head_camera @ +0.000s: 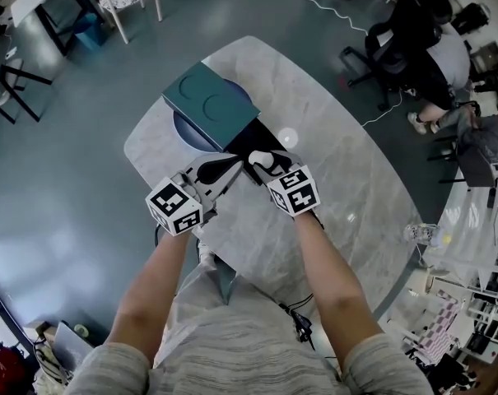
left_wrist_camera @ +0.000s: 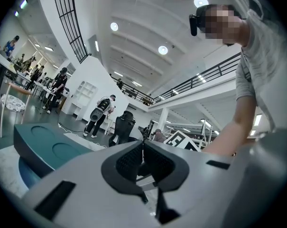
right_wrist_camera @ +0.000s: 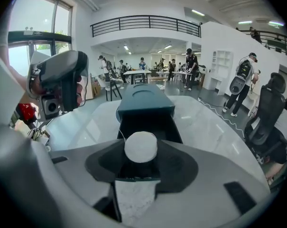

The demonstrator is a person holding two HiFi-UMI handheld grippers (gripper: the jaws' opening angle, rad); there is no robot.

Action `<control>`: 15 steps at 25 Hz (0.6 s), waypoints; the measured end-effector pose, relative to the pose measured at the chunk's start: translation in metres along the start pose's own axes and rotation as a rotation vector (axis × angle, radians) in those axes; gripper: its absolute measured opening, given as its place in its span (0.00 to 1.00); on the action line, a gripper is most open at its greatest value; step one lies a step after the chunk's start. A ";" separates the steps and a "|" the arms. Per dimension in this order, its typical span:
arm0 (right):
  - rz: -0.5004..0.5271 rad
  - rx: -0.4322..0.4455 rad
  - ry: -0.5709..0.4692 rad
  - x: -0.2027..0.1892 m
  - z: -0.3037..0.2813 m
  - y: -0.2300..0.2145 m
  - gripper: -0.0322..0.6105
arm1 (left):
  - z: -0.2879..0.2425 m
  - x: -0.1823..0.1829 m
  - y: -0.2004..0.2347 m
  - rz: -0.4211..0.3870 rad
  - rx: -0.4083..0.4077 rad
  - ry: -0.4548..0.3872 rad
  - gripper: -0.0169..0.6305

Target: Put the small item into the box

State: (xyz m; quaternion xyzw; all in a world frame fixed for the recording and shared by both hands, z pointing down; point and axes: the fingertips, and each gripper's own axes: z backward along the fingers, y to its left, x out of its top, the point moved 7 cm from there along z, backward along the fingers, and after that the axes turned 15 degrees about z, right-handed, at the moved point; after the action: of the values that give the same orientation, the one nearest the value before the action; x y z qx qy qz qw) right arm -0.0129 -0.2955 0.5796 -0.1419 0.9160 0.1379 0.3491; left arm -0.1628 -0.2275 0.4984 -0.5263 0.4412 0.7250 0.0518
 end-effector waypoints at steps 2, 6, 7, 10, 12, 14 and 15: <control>0.003 0.005 0.022 -0.002 -0.003 -0.001 0.37 | 0.000 -0.002 0.001 0.002 0.001 0.002 0.06; 0.014 0.020 0.065 -0.005 -0.010 0.003 0.37 | 0.001 -0.005 0.003 0.008 0.001 0.004 0.06; 0.022 0.023 0.077 -0.006 -0.011 0.004 0.37 | 0.001 -0.006 0.004 0.010 0.001 0.005 0.06; 0.032 0.027 0.101 -0.008 -0.014 0.006 0.37 | 0.002 -0.007 0.005 0.015 0.002 0.005 0.06; 0.037 0.031 0.114 -0.007 -0.017 0.007 0.37 | 0.002 -0.007 0.006 0.015 -0.001 0.007 0.06; 0.047 0.035 0.129 -0.007 -0.019 0.007 0.37 | 0.001 -0.006 0.006 0.015 -0.002 0.008 0.06; 0.050 0.036 0.135 -0.007 -0.020 0.007 0.37 | 0.001 -0.006 0.006 0.015 -0.002 0.008 0.06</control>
State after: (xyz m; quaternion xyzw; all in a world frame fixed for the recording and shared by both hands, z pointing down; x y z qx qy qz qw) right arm -0.0224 -0.2949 0.6003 -0.1216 0.9431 0.1200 0.2854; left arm -0.1641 -0.2285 0.5072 -0.5258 0.4447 0.7238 0.0438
